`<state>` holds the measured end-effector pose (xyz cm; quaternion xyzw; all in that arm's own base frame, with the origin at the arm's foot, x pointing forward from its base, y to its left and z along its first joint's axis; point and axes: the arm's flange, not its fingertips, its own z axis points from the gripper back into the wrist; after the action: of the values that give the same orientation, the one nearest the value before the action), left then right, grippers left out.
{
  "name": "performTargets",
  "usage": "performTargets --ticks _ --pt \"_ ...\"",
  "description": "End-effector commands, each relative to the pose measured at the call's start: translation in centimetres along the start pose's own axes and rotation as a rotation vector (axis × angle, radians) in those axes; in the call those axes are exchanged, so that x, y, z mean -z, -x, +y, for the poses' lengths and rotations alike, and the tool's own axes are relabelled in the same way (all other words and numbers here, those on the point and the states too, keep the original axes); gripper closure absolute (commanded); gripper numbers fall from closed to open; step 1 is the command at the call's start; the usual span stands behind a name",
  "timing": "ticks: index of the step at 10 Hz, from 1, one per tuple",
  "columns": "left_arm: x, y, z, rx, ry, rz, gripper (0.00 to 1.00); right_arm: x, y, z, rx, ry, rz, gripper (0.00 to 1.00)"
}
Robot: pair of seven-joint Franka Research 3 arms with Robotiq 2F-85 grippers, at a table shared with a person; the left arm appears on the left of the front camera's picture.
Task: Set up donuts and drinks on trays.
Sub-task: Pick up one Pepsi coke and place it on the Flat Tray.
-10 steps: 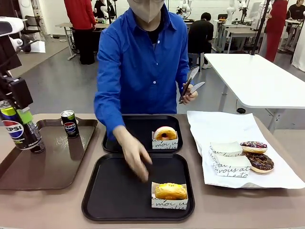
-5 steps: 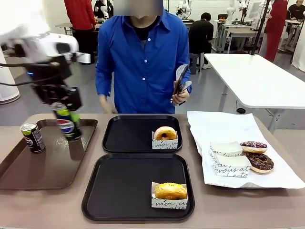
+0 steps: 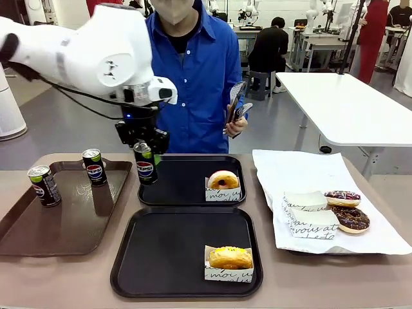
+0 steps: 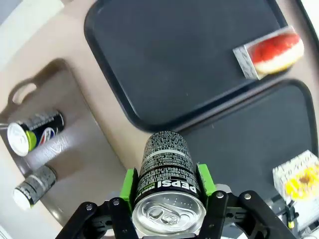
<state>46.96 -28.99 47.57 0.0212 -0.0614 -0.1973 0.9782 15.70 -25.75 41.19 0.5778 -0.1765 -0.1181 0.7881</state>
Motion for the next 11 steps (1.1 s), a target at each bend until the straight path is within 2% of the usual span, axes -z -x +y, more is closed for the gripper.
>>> performTargets --ticks 1,2,6,7,9,11 --pt "-0.6 -2.7 -0.4 -0.034 -0.002 -0.01 0.42 0.0 0.0 0.1 -0.014 -0.013 -0.003 0.0" --pt "0.0 0.0 0.0 0.0 0.0 0.0 0.42 0.0 0.0 0.1 -0.014 -0.013 -0.003 0.0" --pt "0.0 0.0 0.0 0.0 0.0 0.0 0.42 0.0 0.0 0.1 -0.014 -0.013 -0.003 0.0" --pt "0.5 -0.9 -0.3 -0.006 -0.008 0.007 0.42 0.0 0.0 0.1 -0.014 -0.013 -0.003 0.0" --pt "3.0 -3.4 1.3 -0.093 0.009 0.012 0.42 0.0 0.0 0.1 -0.014 -0.013 -0.003 0.0" --pt "4.8 -4.3 1.8 -0.145 -0.002 -0.03 0.42 0.0 0.0 0.1 -0.014 -0.013 -0.003 0.0"
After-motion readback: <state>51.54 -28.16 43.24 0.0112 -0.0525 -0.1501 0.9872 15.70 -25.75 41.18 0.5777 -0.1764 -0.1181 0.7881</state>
